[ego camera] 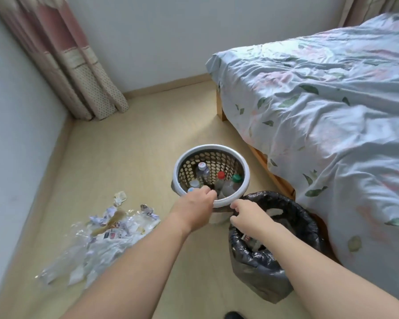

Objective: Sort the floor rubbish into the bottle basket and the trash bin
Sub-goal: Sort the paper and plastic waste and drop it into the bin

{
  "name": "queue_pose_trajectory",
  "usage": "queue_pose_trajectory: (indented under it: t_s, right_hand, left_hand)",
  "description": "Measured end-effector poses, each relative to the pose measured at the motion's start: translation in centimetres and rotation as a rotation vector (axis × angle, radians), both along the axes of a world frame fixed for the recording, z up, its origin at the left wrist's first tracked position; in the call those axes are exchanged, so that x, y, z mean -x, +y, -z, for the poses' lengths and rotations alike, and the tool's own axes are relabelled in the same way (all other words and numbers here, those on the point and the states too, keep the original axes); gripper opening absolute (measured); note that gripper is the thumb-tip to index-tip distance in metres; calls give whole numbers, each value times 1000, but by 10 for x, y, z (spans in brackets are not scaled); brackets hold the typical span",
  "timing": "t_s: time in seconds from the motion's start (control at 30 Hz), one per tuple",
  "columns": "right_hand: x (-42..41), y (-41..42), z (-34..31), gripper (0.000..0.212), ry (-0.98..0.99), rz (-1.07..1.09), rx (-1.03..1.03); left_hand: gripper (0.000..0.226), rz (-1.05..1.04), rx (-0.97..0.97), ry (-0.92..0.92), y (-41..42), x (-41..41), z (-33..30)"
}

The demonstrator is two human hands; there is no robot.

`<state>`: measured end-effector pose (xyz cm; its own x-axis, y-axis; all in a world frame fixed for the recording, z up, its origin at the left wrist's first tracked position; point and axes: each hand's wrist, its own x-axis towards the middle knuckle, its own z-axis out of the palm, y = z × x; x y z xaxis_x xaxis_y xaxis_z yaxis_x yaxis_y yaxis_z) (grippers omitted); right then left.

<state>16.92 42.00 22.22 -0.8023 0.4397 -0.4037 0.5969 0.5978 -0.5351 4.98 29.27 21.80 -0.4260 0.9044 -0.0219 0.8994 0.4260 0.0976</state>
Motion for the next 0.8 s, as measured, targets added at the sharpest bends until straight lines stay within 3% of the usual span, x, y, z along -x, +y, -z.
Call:
queue_pose_trajectory:
  t_s: [0.17,0.33,0.53,0.8]
  right_hand:
    - [47,-80,-33,40,58,-186,-47]
    - [100,-161,-32,46,36,-381,-68]
    - [161,-245,21,46,-61,-577,-74]
    - [208,-290,144,39,-285,-610,-106]
  left_hand:
    - [25,-245,-29,4,-106,37,-38]
    - [24,-499,26,-43,-220,71,-29]
    - [30,-781,77,-254,-339,103,41]
    - [5,-1024,30,-529,-396,111,171]
